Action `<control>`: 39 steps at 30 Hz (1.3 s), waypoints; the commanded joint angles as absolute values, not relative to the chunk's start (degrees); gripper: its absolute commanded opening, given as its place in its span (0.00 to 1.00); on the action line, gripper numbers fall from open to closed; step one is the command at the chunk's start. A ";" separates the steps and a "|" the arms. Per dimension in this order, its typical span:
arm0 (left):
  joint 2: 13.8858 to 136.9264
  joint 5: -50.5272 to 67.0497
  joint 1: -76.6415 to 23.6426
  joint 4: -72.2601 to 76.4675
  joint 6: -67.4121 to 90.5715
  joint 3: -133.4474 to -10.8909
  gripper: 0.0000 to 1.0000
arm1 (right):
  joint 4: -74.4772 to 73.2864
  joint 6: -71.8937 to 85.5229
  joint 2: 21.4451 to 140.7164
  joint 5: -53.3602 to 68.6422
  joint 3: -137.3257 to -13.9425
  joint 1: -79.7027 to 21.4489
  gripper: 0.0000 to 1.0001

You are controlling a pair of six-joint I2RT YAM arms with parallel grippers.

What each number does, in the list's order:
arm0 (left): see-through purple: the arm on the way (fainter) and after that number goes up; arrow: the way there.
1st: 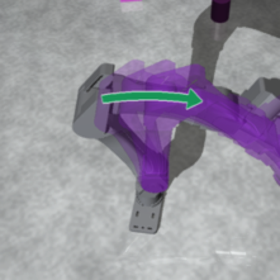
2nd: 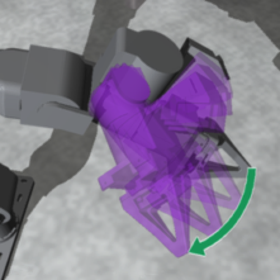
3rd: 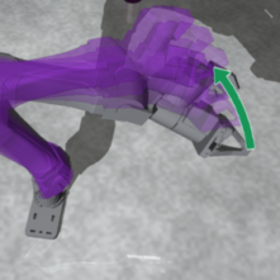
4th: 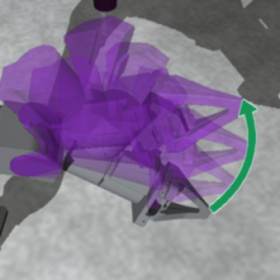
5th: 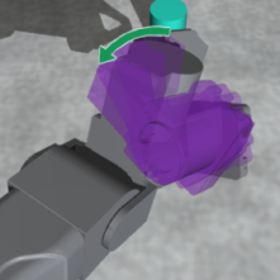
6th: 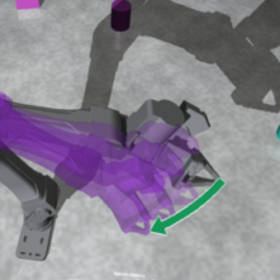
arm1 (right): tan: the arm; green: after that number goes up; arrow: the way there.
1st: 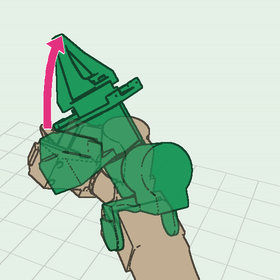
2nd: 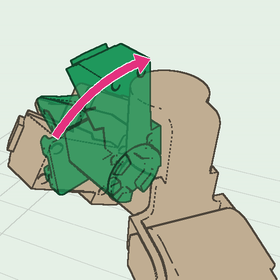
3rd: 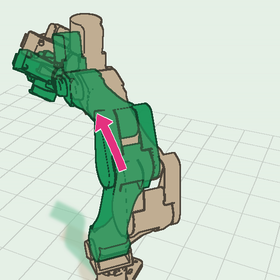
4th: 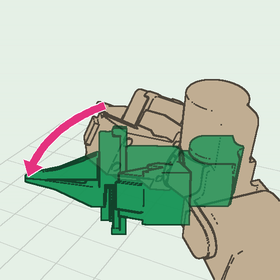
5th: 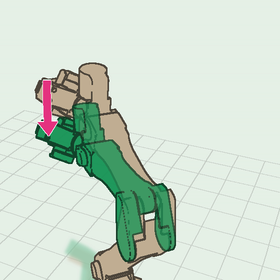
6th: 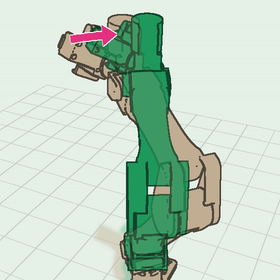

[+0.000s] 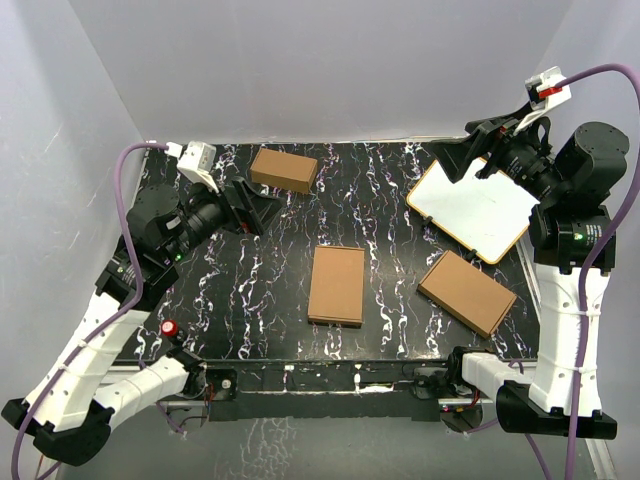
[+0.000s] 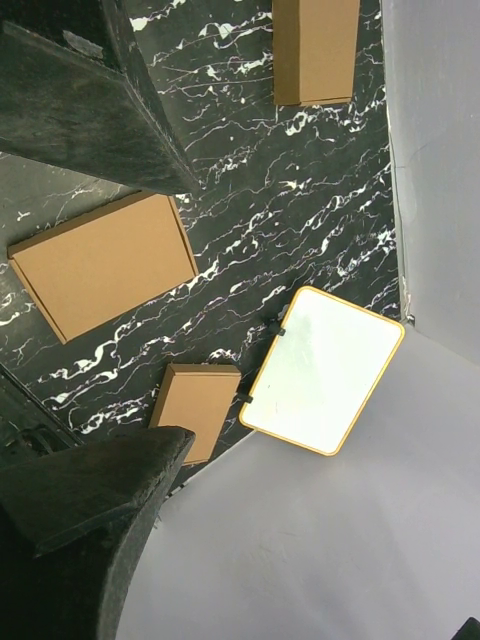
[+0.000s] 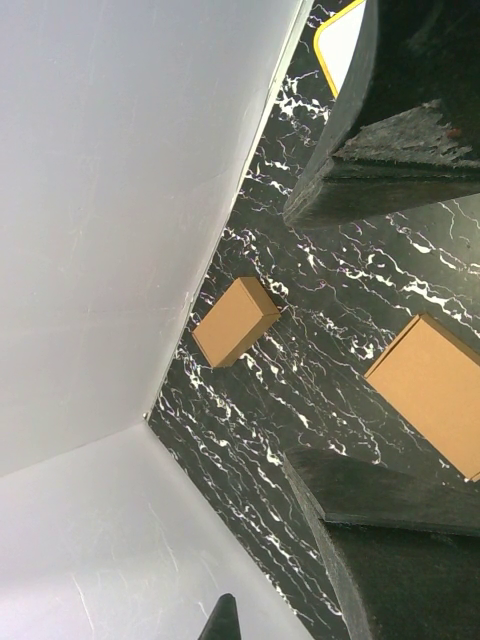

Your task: Fold the paper box

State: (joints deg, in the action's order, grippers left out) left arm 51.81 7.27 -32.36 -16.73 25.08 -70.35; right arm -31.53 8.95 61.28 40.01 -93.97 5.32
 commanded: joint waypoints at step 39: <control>52.35 7.30 -32.21 -15.68 24.06 -71.58 0.97 | -28.34 10.12 60.94 37.90 -94.81 6.31 0.99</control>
